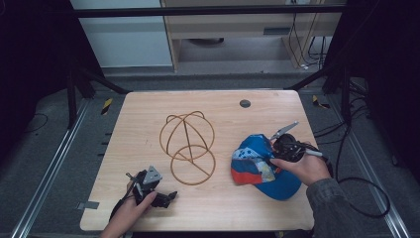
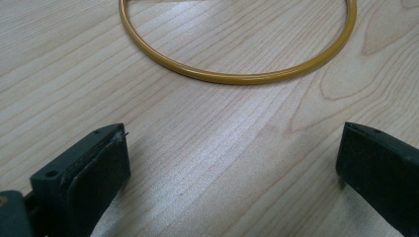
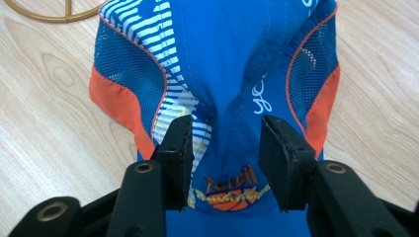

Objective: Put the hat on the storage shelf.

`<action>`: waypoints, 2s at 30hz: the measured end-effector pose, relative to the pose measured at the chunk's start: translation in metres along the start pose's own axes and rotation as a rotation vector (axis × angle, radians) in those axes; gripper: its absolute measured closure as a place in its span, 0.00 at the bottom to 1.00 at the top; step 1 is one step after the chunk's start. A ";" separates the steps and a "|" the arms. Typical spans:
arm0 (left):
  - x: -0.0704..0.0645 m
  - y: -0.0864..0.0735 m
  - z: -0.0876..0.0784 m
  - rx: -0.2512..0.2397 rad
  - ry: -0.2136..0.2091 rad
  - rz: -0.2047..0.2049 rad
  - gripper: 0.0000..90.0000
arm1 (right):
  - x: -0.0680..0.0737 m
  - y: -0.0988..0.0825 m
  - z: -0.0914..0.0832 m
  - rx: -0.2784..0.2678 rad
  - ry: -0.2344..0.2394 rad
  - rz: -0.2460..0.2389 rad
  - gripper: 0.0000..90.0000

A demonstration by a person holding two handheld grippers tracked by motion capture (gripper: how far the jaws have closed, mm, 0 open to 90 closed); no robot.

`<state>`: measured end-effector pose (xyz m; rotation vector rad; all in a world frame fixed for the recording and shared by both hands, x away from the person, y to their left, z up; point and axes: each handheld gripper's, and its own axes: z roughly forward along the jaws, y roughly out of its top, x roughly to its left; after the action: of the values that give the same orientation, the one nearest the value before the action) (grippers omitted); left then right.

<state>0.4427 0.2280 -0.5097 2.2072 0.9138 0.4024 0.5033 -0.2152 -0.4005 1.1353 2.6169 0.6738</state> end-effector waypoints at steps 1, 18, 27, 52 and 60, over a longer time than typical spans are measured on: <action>0.000 0.000 0.000 0.000 0.000 0.000 0.00 | 0.000 0.000 0.002 0.002 0.000 0.003 0.64; 0.000 0.000 0.000 0.000 0.000 0.000 0.00 | -0.003 0.000 0.005 0.017 0.057 0.010 1.00; 0.000 0.000 0.000 0.001 0.002 -0.001 0.00 | -0.004 0.010 -0.017 -0.003 0.054 -0.011 1.00; 0.000 0.000 0.000 -0.001 0.003 -0.002 0.00 | 0.006 0.056 -0.099 -0.090 0.040 -0.118 1.00; 0.000 0.000 0.000 0.001 0.002 -0.002 0.00 | 0.013 0.078 -0.137 -0.151 0.011 -0.166 1.00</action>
<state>0.4421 0.2281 -0.5095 2.2067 0.9178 0.4036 0.4944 -0.2032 -0.2433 0.8630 2.5821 0.8268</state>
